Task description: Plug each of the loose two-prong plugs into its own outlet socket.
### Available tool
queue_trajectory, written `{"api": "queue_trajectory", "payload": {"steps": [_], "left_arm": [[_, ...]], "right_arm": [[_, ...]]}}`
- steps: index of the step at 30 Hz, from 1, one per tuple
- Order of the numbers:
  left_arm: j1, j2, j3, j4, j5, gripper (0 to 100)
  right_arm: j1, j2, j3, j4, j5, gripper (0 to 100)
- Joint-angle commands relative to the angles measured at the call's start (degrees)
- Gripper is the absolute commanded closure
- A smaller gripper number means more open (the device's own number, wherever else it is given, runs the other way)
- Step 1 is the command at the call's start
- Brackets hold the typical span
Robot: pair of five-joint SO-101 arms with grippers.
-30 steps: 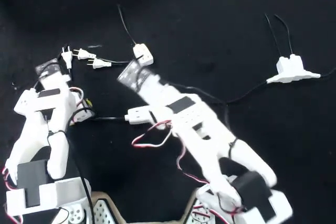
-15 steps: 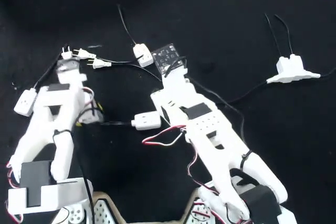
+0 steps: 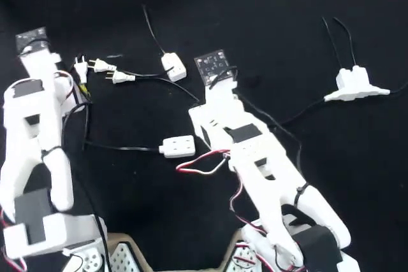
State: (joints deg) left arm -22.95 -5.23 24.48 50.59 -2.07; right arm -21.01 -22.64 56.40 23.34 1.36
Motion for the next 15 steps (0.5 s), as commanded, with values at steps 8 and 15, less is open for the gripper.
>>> {"api": "queue_trajectory", "payload": {"steps": [8, 15], "left_arm": [[-3.9, 16.5, -20.0, 4.4, -1.6, 78], [-2.0, 16.6, -24.0, 8.4, -3.1, 78]], "right_arm": [[0.9, -2.9, -0.3, -1.3, -0.4, 87.4], [0.8, -2.9, -0.3, -1.3, -0.4, 87.3]]}}
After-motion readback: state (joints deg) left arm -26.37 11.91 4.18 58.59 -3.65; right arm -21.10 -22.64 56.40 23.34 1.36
